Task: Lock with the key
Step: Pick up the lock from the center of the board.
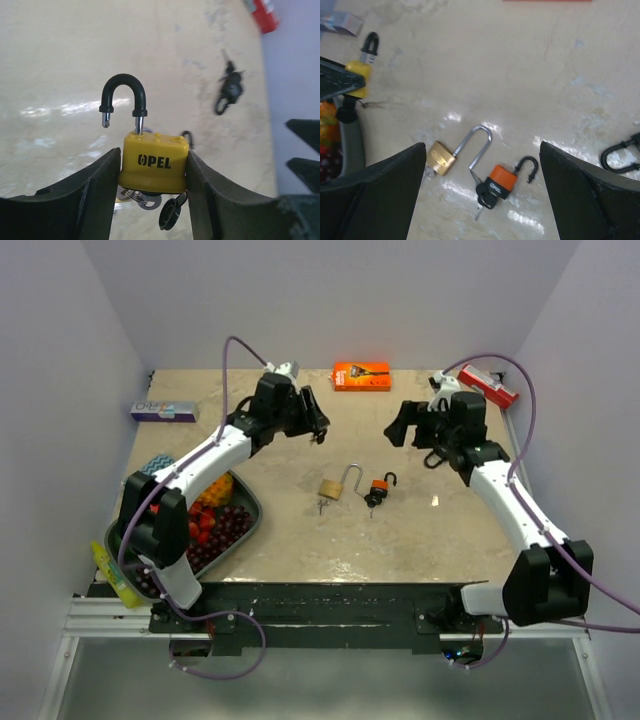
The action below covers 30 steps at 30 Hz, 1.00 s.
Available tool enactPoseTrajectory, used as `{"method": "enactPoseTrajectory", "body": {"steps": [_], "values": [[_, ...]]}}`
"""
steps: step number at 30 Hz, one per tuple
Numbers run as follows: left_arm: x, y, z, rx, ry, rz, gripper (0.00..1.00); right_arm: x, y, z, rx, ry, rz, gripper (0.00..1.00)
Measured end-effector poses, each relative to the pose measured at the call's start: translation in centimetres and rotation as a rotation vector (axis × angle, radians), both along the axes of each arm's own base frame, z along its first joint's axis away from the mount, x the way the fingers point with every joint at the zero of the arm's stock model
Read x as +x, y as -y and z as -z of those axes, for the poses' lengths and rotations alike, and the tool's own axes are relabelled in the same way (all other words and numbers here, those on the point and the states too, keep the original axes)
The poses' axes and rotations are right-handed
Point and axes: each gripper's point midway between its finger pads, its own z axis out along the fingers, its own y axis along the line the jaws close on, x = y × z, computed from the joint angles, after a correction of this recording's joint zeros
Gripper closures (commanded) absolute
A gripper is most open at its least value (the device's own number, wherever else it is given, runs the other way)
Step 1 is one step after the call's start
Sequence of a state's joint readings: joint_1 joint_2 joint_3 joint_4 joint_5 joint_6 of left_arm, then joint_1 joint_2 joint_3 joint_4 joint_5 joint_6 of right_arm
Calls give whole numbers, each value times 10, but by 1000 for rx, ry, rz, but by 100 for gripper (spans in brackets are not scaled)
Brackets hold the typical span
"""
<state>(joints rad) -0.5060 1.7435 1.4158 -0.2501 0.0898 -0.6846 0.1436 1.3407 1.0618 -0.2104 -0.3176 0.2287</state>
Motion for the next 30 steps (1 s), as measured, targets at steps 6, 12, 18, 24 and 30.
{"method": "enactPoseTrajectory", "body": {"steps": [6,12,18,24,30], "values": [[-2,21,-40,-278,-86,-17,100,-1,-66,-72,93,229,-8,1],[-3,26,-43,-415,-215,-85,100,13,-115,-92,151,259,34,1],[-6,27,-43,-482,-295,-130,100,20,-138,-71,118,222,97,4],[-3,18,-35,-529,-367,-190,100,18,-149,-70,98,232,130,7],[2,12,-36,-569,-385,-215,100,11,-149,-66,85,220,131,8]]}}
